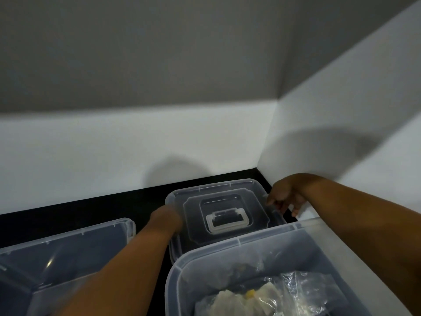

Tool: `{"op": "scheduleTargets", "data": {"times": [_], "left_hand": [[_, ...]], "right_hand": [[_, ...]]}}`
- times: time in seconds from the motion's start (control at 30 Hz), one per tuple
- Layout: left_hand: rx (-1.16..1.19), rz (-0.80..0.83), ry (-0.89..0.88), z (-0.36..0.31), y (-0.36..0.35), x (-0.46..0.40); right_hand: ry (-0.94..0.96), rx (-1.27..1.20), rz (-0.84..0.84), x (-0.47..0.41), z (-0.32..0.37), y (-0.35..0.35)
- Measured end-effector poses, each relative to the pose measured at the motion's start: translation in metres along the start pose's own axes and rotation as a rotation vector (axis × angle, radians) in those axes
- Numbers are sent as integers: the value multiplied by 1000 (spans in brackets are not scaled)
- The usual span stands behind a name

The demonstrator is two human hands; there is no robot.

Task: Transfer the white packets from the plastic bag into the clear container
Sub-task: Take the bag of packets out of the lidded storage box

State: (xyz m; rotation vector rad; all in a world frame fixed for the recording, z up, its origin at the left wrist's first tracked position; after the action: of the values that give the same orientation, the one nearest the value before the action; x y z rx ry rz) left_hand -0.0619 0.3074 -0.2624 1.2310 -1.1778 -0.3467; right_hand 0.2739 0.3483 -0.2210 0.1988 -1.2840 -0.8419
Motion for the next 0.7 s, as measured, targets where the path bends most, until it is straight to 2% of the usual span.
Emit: {"op": "scheduleTargets", "data": {"times": [0.1,0.27,0.37,0.43,0.6,0.7], "left_hand": [[50,-12,-12,2,-6,-5],[143,-14,-5,-4,3,9],[113,11,-59,-15,21,31],[89,-40,-111,-26,51,52],[229,-227,-380,-71,134,141],[328,-328,-559,-79,156,216]], "right_hand": [[20,21,-15,-1,2,0],[91,189,-74,12,18,12],[228,192,-134,39,43,27],[370,164,-182,75,65,37],[727,144,-272,193,102,34],[844,199,-106,248,97,-10]]}}
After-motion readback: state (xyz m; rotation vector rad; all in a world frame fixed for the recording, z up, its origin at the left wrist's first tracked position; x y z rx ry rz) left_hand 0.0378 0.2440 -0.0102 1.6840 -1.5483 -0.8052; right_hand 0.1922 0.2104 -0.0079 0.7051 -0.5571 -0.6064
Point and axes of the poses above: each hand's wrist, its own x-axis away from the middle knuckle, its own y-axis out of the back of the hand, z = x × y, the point moved 10 cm from there along -x, towards the middle knuckle, and after that the axes turned 9 degrees about y, right-handed, at the moved point
